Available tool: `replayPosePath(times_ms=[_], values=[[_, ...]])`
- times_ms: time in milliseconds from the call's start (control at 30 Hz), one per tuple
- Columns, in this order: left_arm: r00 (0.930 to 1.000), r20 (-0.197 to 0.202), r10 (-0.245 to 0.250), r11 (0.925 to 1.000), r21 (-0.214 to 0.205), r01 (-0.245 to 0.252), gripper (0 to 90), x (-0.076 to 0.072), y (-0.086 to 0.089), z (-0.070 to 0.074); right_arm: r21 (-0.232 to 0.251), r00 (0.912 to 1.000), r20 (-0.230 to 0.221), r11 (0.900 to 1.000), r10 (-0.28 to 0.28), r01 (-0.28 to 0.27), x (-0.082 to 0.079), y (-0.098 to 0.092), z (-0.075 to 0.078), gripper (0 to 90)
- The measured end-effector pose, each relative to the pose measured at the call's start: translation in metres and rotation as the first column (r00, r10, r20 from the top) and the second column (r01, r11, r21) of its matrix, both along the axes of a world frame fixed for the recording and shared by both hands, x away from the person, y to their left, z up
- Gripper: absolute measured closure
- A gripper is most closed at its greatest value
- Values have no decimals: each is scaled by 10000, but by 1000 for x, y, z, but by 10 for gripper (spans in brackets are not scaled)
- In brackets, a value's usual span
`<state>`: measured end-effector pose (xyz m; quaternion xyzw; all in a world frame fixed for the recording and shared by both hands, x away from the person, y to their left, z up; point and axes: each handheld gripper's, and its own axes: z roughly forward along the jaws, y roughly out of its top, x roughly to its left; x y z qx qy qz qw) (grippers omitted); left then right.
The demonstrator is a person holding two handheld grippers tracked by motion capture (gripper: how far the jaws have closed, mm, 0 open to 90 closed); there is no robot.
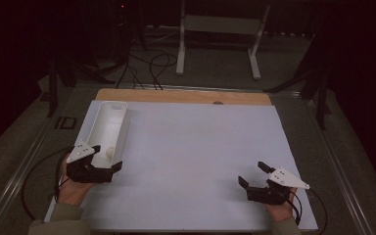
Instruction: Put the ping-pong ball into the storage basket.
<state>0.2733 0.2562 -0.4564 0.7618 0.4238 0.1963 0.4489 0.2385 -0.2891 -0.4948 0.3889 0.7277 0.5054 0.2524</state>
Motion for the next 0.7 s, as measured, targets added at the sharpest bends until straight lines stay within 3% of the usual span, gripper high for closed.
replayPosePath(times_ms=[500, 700], values=[[9986, 526, 2, 9993, -377, 18, 3, -14, 1, -10, -61, 10000, 38, 10000, 19, -19, 0, 1, 0, 72], [9976, 699, 8, 9997, -228, 8, 10, -21, 0, -12, -55, 10000, 31, 10000, 33, -33, 0, 1, 0, 72]])
